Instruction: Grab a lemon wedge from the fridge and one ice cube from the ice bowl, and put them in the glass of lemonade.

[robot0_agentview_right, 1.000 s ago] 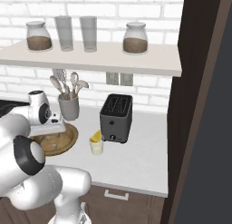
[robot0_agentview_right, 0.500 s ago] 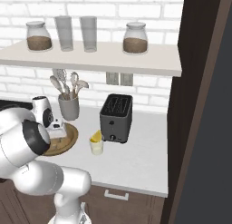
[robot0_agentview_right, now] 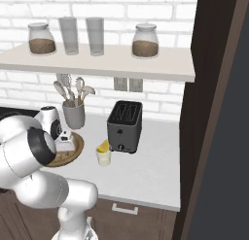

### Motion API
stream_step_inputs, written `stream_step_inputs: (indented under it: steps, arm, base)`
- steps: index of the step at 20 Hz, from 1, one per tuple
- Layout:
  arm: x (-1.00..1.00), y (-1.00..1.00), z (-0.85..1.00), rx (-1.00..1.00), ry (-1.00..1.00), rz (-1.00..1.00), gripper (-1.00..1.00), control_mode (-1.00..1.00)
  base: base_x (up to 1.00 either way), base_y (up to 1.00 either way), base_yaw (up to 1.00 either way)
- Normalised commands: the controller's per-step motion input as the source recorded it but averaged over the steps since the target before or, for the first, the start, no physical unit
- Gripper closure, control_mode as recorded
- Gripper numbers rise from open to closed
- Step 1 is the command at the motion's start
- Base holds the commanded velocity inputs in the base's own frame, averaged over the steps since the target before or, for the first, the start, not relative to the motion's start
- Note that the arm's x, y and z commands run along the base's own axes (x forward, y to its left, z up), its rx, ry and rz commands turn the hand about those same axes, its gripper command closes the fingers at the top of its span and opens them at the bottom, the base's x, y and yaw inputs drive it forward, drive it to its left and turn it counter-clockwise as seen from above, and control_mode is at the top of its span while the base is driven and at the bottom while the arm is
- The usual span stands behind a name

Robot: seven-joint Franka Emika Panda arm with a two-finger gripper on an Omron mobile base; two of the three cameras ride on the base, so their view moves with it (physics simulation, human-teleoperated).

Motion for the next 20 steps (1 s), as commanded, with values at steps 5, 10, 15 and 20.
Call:
stream_step_inputs:
  steps: [5, 10, 15, 20]
  arm:
    - [0.05, -0.01, 0.00, 0.02, -0.01, -0.15, -1.00, -1.00]
    - [0.03, 0.04, -0.19, 0.00, -0.03, -0.09, -1.00, -1.00]
    - [0.03, 0.00, -0.09, 0.00, -0.09, -0.07, -1.00, -1.00]
    - [0.00, 0.00, 0.00, 0.00, -0.02, -0.03, -1.00, -1.00]
  base:
    - [0.00, 0.00, 0.00]
    - [0.00, 0.00, 0.00]
    - [0.00, 0.00, 0.00]
    - [0.00, 0.00, 0.00]
